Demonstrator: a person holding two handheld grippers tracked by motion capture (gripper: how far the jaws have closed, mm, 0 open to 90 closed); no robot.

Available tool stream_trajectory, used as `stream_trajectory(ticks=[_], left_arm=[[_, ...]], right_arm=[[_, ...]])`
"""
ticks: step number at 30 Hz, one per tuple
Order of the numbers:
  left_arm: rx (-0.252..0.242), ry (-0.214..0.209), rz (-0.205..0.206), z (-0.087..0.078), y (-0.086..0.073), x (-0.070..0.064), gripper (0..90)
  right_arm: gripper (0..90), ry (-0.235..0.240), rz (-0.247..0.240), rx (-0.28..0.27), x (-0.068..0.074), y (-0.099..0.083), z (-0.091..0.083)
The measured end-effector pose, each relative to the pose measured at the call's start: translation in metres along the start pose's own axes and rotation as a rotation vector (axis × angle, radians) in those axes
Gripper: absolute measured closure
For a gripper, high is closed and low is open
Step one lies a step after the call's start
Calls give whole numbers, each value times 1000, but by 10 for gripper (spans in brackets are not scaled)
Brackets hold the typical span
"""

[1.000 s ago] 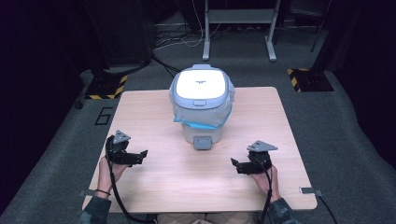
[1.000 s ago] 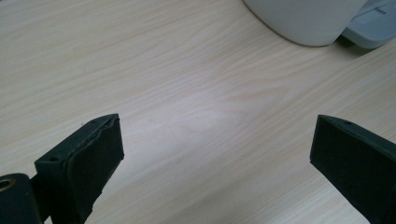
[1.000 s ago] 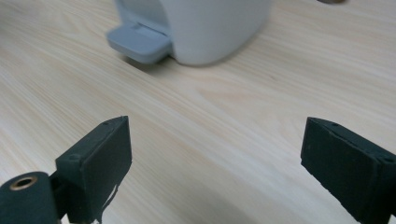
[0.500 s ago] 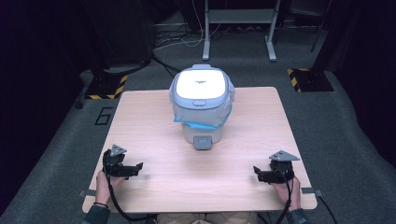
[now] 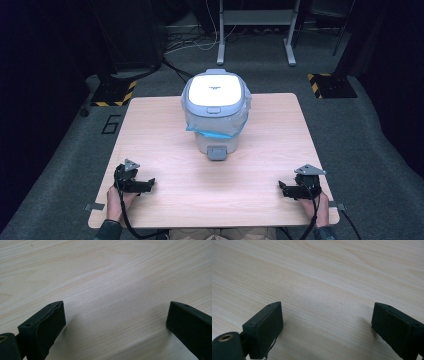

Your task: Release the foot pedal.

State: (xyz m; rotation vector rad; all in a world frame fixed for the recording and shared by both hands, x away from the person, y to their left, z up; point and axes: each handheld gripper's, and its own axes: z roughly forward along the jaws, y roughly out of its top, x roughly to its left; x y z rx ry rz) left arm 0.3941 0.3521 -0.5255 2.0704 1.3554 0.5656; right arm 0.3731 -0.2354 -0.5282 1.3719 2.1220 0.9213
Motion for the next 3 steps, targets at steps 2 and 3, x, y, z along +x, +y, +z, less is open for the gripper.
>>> stream_trajectory(ticks=[2,3], left_arm=[[-10,-12,-22,1,-2,0,23],[-38,-8,-35,3,-3,0,18]], right_arm=[[80,6,9,5,-2,0,1],[78,8,13,8,-2,1,1]])
